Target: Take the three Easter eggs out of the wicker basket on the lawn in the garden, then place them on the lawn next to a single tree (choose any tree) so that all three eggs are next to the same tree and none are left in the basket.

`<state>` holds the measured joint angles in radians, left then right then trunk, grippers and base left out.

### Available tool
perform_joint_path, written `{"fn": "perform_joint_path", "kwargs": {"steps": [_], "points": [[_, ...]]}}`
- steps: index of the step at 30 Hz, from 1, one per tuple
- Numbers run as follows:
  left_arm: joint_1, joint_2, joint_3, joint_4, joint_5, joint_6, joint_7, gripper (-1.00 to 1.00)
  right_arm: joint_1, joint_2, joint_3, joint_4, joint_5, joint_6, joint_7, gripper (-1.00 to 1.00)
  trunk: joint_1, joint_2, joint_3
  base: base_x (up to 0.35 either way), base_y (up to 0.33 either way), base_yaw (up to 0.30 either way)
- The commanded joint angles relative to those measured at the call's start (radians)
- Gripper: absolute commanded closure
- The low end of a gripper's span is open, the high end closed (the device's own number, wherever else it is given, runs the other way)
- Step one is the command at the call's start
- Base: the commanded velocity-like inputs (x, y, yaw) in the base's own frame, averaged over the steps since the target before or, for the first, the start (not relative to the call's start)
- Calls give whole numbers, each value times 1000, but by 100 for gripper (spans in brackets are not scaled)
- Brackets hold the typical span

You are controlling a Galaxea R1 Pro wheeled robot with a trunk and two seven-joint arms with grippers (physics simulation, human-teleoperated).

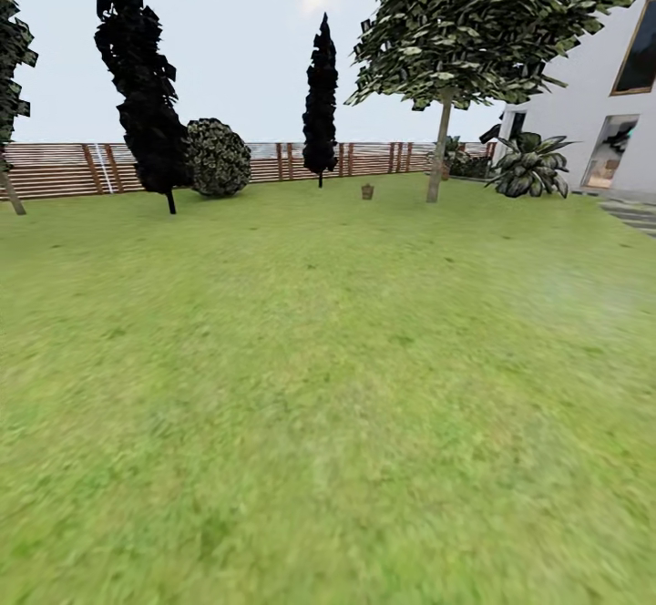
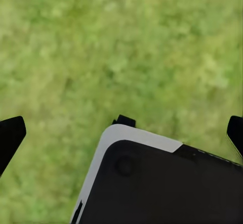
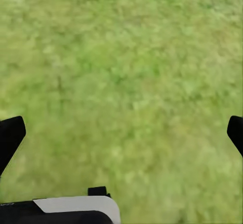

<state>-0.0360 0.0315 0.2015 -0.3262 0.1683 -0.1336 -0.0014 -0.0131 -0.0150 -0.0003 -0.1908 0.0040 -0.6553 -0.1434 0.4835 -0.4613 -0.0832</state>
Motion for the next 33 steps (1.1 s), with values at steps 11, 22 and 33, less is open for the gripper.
{"fn": "perform_joint_path", "kwargs": {"steps": [11,22,33], "points": [[-1,26,4,2,41,-42,-5,-100,-1,-2,0,11,-1,-1,-3,-100,1,-2,-2,324,0,5],[-1,26,3,29,109,-105,-8,-100,-1,-6,-3,16,0,-20,-2,-100,1,-2,-2,325,0,0],[-1,14,-47,51,35,-101,-5,-100,-1,-1,-1,17,-2,-19,-5,-100,1,-2,-2,324,0,0]]}}
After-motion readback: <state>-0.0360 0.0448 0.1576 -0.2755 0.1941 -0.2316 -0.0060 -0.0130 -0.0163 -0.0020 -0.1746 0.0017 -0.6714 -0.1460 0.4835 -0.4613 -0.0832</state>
